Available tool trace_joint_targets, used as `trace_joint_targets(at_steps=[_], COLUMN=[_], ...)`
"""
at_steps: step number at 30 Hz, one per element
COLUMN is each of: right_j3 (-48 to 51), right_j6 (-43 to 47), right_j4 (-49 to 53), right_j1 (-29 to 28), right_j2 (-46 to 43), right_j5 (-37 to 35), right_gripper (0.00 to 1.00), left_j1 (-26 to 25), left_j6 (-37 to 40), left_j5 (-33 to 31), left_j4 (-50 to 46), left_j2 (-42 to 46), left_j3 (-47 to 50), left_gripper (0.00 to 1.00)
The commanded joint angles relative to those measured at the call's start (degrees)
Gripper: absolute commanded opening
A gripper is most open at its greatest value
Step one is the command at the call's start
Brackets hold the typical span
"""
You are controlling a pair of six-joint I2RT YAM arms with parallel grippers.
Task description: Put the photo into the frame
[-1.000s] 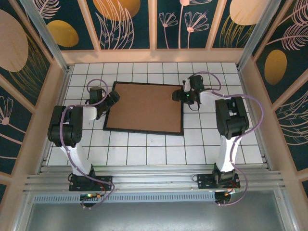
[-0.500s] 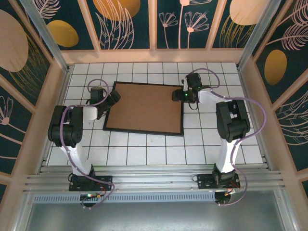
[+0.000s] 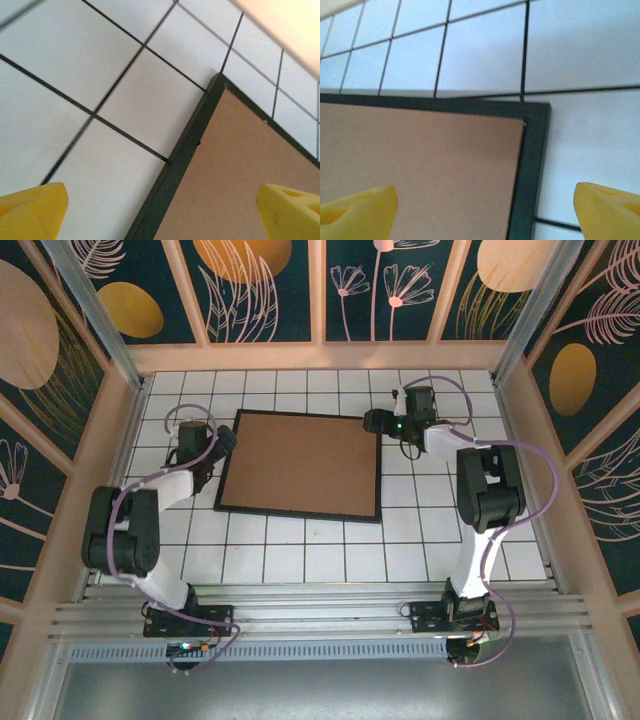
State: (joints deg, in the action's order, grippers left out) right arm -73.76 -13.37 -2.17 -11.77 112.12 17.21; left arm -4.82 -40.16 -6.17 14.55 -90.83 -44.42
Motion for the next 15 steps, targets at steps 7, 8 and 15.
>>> trace_joint_targets(at_steps=[7, 8, 15], right_j3=[-13.73, -15.1, -21.92], right_j6=[1.05, 1.2, 4.16], right_j4=[1.27, 2.06, 6.93], right_j1=[0.11, 0.08, 0.02], right_j2=[10.86, 11.73, 17.61], right_j5=[4.19, 4.46, 6.66], right_gripper=[0.92, 0.92, 0.91], left_j1=[-3.31, -4.06, -6.66], left_j6=[-5.93, -6.15, -11.53], left_j5=[-3.62, -3.11, 3.78], left_j4=[-15.86, -17.49, -20.66], left_j2=[17.21, 18.03, 22.88], left_j3=[14.3, 14.7, 18.74], left_gripper=[0.97, 0.97, 0.97])
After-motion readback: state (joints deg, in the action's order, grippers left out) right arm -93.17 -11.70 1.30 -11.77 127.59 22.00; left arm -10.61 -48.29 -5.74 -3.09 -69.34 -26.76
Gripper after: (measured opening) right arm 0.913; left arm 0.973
